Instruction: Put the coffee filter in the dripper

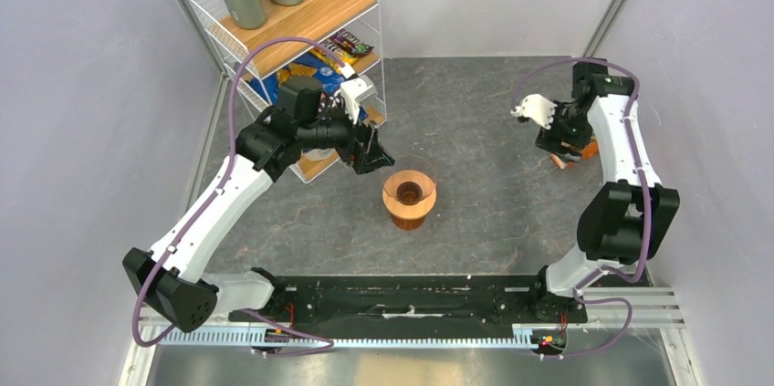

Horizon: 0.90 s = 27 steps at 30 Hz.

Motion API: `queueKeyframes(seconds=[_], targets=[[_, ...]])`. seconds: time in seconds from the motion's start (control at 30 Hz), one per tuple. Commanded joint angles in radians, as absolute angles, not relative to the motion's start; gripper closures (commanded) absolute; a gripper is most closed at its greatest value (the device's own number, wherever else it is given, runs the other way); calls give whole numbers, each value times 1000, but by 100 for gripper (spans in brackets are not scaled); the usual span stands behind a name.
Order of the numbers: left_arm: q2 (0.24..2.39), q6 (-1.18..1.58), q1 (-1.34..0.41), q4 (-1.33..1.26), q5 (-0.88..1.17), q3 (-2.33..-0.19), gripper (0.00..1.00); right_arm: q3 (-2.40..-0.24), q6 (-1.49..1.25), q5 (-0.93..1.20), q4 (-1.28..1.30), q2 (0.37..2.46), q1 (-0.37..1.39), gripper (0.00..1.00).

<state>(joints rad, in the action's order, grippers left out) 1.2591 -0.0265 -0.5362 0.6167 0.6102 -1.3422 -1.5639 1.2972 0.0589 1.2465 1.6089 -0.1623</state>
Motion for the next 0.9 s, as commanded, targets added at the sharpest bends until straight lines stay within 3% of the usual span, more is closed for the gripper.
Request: queueKeyframes(seconds=[0.0, 0.33, 0.5, 0.87], targets=[[1214, -22, -535, 571, 596, -1338, 11, -1512, 1451, 6, 1095, 1650, -169, 23], [1223, -22, -534, 587, 585, -1344, 11, -1495, 1531, -85, 932, 1790, -174, 30], [1222, -23, -534, 590, 565, -1345, 11, -1514, 1557, -104, 912, 1850, -176, 45], [1208, -25, -534, 597, 545, -1338, 11, -1528, 1604, -61, 970, 1823, -175, 93]])
